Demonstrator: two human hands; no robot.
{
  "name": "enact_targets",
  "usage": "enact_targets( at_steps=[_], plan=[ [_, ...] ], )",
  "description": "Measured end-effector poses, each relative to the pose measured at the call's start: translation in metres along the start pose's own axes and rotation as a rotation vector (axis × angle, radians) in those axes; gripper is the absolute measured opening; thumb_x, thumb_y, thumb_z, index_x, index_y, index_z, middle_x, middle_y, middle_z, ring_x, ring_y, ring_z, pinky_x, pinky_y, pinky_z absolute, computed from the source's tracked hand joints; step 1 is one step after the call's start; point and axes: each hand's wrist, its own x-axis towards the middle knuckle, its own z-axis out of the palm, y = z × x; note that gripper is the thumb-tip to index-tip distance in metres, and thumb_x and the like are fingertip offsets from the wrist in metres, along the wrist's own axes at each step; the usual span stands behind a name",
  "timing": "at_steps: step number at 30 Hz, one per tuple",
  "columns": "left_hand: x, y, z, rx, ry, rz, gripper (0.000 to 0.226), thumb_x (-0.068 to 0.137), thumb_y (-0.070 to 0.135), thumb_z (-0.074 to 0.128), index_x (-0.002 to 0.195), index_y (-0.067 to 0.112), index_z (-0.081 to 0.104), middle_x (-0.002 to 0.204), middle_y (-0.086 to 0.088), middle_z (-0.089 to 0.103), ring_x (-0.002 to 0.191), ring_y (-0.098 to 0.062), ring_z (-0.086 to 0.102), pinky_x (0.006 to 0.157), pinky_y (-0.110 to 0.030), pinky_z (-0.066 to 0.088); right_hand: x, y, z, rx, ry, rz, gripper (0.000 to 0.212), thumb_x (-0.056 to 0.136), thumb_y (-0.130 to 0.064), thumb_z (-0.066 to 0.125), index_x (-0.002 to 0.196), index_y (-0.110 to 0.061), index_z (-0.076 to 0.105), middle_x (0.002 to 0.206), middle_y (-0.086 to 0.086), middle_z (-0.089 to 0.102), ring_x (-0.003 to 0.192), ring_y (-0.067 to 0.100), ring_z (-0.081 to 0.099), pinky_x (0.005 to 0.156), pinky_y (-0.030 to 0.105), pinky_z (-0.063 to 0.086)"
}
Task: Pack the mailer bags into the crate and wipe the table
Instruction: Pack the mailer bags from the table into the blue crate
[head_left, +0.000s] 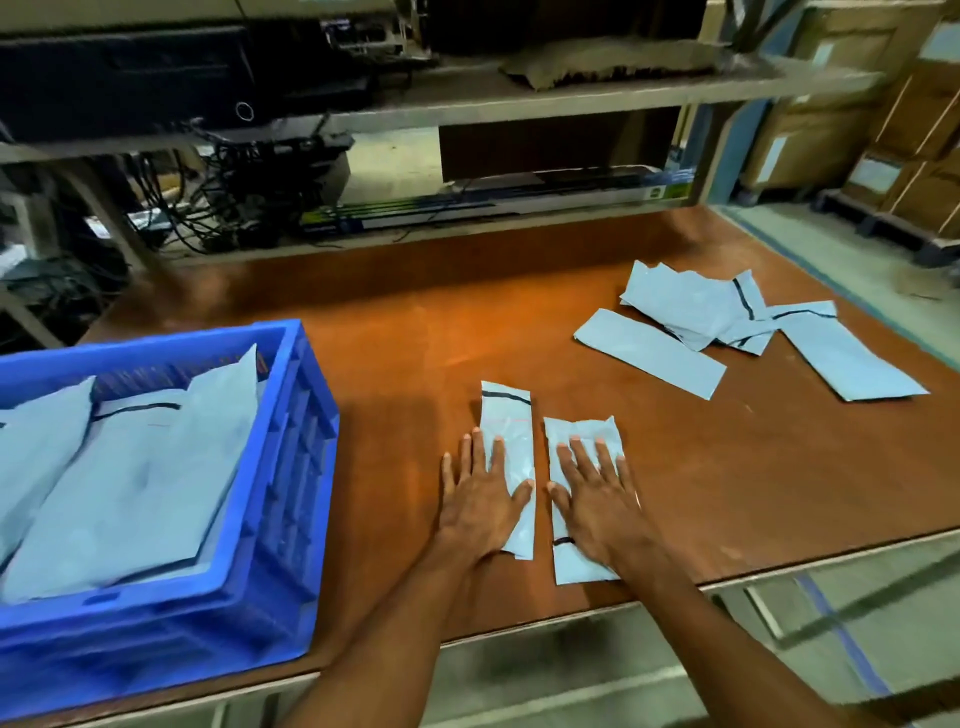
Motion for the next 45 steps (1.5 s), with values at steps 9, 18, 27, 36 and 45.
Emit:
enact_targets(
  at_steps=[9,18,27,36,45],
  plan=[
    [0.013,0.007,0.014,0.019,0.094,0.062,0.078,0.087,0.071,-0.007,0.156,0.034,-0.010,0.162,0.004,-0.019,0.150,-0.025,-0.018,0.122,-0.048,-0.006,-0.001,0.009,0.006,0.030,0.084,-0.038,0.072,0.094,-0.059,-0.001,0.155,-0.025,0.013,0.161,-0.002,0.005,0.149,0.024,-0.002,0.117,0.037,-0.010],
    [0.001,0.009,-0.003,0.049,0.035,0.036,0.071,0.098,0.048,0.005,0.155,0.009,0.021,0.163,-0.011,0.017,0.151,-0.027,0.012,0.122,-0.038,0.008,0.005,0.010,0.005,0.090,-0.026,-0.110,0.071,0.098,-0.060,0.004,0.147,-0.018,0.032,0.150,0.013,0.042,0.136,0.035,0.044,0.115,0.033,0.009],
    [-0.050,-0.034,-0.153,-0.174,0.476,0.166,0.053,0.101,0.029,0.028,0.138,-0.003,0.050,0.145,-0.021,0.048,0.138,-0.033,0.042,0.116,-0.037,0.028,0.007,-0.087,-0.113,0.526,0.390,-0.221,0.051,0.105,-0.041,0.026,0.149,-0.019,0.039,0.156,-0.001,0.032,0.149,0.020,0.020,0.117,0.032,0.015],
    [-0.172,-0.275,-0.308,-0.035,0.650,-0.041,0.042,0.107,0.019,0.032,0.145,0.004,0.042,0.155,-0.016,0.035,0.145,-0.026,0.028,0.114,-0.023,0.011,0.001,-0.359,-0.208,0.640,0.583,-0.572,0.044,0.103,-0.031,0.036,0.139,-0.012,0.052,0.143,0.011,0.052,0.141,0.030,0.035,0.115,0.040,0.029],
    [-0.185,-0.477,-0.244,0.012,0.232,-0.186,0.043,0.105,0.014,0.030,0.146,0.001,0.036,0.155,-0.024,0.031,0.146,-0.032,0.026,0.116,-0.039,0.023,0.036,-0.512,-0.136,0.074,0.364,-0.488,0.052,0.096,-0.039,0.013,0.117,-0.012,0.052,0.127,0.011,0.055,0.125,0.042,0.043,0.105,0.053,0.034]
  ],
)
